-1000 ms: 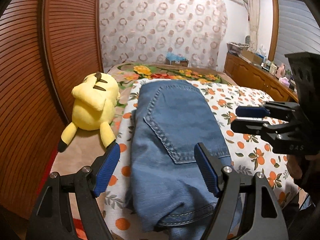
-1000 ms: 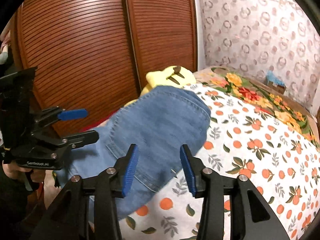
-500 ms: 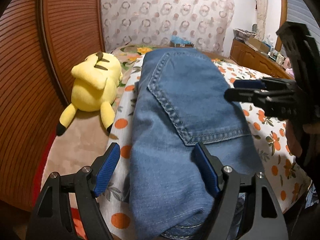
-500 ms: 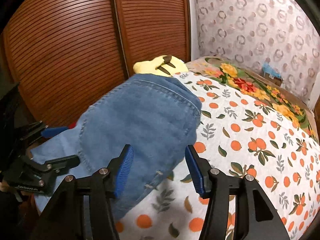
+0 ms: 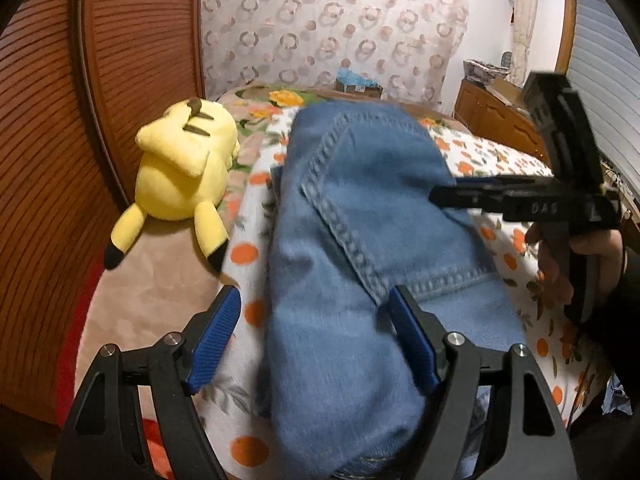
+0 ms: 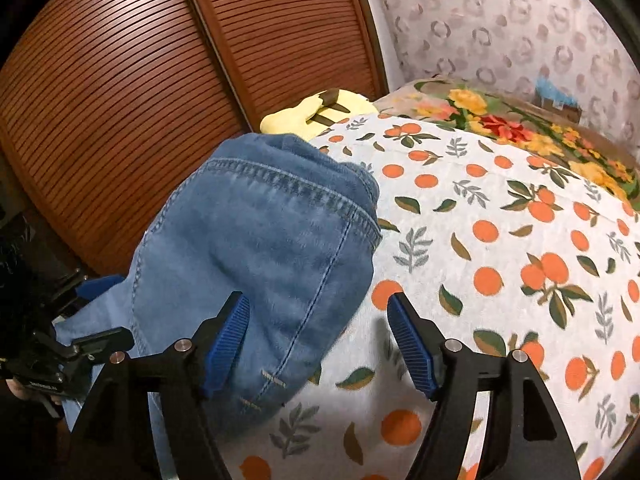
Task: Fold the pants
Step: 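Fold the lifted jeans over onto the stack with the right gripper, then grasp the folded jeans with the left gripper and lift it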
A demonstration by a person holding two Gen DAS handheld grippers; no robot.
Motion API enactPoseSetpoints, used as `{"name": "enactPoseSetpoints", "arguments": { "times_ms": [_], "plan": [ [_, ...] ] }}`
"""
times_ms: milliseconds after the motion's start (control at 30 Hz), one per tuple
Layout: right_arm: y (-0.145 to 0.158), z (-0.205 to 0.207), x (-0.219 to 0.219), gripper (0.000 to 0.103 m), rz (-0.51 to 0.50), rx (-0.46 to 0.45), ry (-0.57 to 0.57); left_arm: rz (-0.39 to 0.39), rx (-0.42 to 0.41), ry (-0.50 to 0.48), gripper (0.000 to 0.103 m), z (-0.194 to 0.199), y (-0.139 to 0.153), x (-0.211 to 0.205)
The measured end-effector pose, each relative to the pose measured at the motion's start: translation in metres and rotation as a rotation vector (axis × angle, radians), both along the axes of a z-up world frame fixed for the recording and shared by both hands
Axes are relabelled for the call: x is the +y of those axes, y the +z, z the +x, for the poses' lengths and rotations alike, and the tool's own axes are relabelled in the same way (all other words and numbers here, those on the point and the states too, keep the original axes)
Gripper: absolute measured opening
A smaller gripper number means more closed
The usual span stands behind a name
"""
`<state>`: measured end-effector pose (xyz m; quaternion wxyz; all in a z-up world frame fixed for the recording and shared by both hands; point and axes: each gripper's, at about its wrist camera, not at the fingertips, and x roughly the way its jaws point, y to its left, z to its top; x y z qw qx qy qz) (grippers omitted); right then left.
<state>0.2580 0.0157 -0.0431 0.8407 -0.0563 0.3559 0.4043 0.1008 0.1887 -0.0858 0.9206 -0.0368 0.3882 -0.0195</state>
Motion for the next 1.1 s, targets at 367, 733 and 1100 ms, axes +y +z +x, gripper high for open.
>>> {"name": "enactPoseSetpoints", "arguments": {
  "times_ms": [367, 733, 1100],
  "plan": [
    [-0.006, 0.041, 0.006, 0.074, 0.021, 0.077, 0.076, -0.052, 0.072, -0.025, 0.068, 0.028, -0.004, 0.023],
    [-0.019, 0.052, 0.013, 0.073, 0.055, 0.103, 0.139, -0.249, 0.143, -0.010, 0.061, -0.006, -0.022, 0.027],
    [-0.008, 0.052, 0.021, 0.024, 0.073, 0.062, 0.211, -0.360, 0.115, 0.018, 0.023, -0.012, -0.020, 0.029]
  ]
}}
